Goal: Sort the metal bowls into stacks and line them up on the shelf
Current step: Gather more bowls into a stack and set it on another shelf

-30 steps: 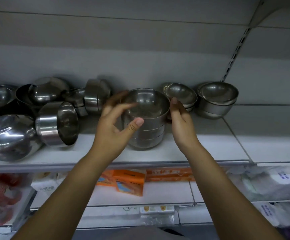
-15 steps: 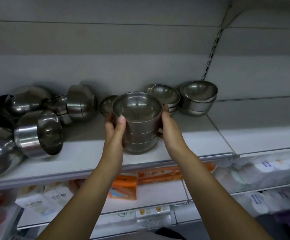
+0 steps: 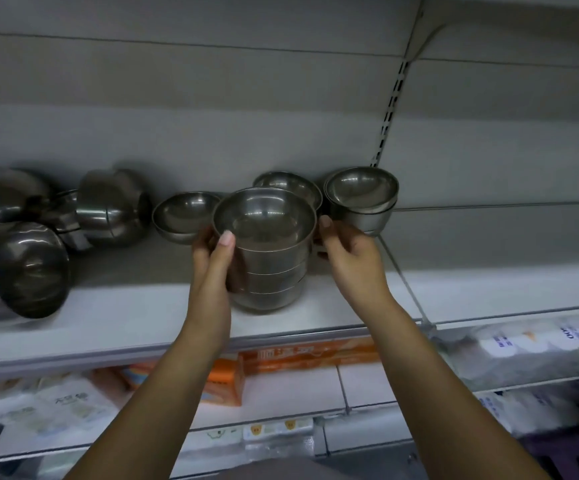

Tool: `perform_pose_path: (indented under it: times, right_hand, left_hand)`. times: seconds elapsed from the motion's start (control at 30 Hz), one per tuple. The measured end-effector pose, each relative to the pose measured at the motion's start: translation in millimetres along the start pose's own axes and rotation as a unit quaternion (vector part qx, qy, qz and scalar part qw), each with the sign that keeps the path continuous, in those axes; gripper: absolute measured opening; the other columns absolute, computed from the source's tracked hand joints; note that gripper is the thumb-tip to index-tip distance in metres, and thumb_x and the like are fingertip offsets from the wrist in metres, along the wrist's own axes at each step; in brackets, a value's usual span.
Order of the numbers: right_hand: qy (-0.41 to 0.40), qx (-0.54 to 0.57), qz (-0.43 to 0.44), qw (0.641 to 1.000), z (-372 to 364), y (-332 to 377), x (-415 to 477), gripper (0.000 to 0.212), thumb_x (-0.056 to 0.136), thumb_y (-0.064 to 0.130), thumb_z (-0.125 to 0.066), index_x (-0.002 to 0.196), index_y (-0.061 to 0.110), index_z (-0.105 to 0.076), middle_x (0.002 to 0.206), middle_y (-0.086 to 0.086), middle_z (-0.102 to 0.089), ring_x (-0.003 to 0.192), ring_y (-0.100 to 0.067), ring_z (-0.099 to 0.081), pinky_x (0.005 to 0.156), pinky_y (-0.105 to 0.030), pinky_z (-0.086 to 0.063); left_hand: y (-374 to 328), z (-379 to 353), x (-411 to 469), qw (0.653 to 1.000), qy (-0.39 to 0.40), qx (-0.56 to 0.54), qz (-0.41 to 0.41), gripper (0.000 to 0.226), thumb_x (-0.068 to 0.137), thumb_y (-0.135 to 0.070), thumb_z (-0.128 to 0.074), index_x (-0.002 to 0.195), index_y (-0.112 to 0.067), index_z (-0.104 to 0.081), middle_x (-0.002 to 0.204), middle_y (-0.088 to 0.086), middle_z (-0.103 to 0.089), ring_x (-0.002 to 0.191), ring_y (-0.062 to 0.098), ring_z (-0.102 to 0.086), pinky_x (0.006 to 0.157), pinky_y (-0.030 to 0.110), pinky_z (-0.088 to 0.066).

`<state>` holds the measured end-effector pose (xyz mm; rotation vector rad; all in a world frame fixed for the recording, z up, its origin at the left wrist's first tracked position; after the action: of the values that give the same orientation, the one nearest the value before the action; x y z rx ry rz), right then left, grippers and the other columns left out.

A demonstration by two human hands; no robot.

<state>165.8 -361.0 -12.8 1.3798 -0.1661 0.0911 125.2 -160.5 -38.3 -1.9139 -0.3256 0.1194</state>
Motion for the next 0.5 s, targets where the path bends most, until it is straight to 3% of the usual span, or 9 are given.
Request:
perform_pose_path:
  times: [0.17,0.23,0.3,0.4,0.5]
  right_hand:
    - [-0.001,-0.079,0.066,0.995,25.3,14.6,35.9,0.012,0.096,0.020,-0.068,0.099,0.010,-0.075,0.084,0.013,-0.070,0.075,0.013,-0.061,0.074,-0.006,-0.043]
    - [0.035,-0.146,0.087,0.985,28.9,17.2,50.9,0.013,0.095,0.018,-0.069,0.105,0.012,-0.075,0.091,0.012,-0.069,0.077,0.019,-0.059,0.072,0.000,-0.040]
    - [0.081,-0.208,0.106,0.969,26.0,18.6,64.1,0.018,0.093,0.018,-0.072,0.110,0.014,-0.076,0.101,0.005,-0.071,0.083,0.010,-0.062,0.077,-0.003,-0.043]
    - [0.148,-0.295,0.161,0.930,12.8,19.9,73.9,0.023,0.091,0.010,-0.072,0.113,0.010,-0.075,0.111,-0.007,-0.072,0.095,-0.013,-0.066,0.090,-0.022,-0.051]
    - [0.179,-0.303,0.182,0.918,2.1,25.9,76.0,0.022,0.091,0.004,-0.068,0.112,0.006,-0.075,0.112,-0.012,-0.072,0.097,-0.016,-0.063,0.090,-0.028,-0.049]
  left_hand:
    - [-6.8,-2.5,10.5,0.999,-0.019,0.020,0.035,0.074,0.071,-0.059,-0.065,0.136,-0.025,-0.060,0.130,-0.005,-0.070,0.124,0.012,-0.062,0.100,0.034,-0.046]
    - [-8.6,-0.4,9.8,0.997,-0.036,0.014,0.062,0.061,0.076,-0.052,-0.063,0.129,-0.021,-0.066,0.125,-0.001,-0.072,0.122,0.016,-0.063,0.097,0.034,-0.047]
    - [-12.9,-1.3,9.1,0.997,-0.041,-0.004,0.069,0.035,0.094,-0.037,-0.049,0.113,-0.021,-0.074,0.116,0.000,-0.076,0.116,0.016,-0.066,0.096,0.035,-0.047]
    - [-21.5,-1.7,12.1,0.996,-0.064,-0.008,0.069,0.042,0.103,-0.028,-0.037,0.097,-0.021,-0.078,0.104,0.001,-0.079,0.108,0.018,-0.070,0.092,0.035,-0.050]
    - [-27.6,-2.8,16.6,0.995,-0.074,0.009,0.066,0.042,0.102,-0.032,-0.041,0.092,-0.022,-0.081,0.101,0.004,-0.079,0.108,0.024,-0.071,0.093,0.040,-0.050]
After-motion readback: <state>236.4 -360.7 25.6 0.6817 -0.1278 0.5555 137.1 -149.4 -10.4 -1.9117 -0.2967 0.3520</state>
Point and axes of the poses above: each hand's wrist, its own x-axis towards the middle knuckle, its own z-axis out of the back of the hand, y = z × x, the point moved 6 cm from there along x, towards the middle knuckle
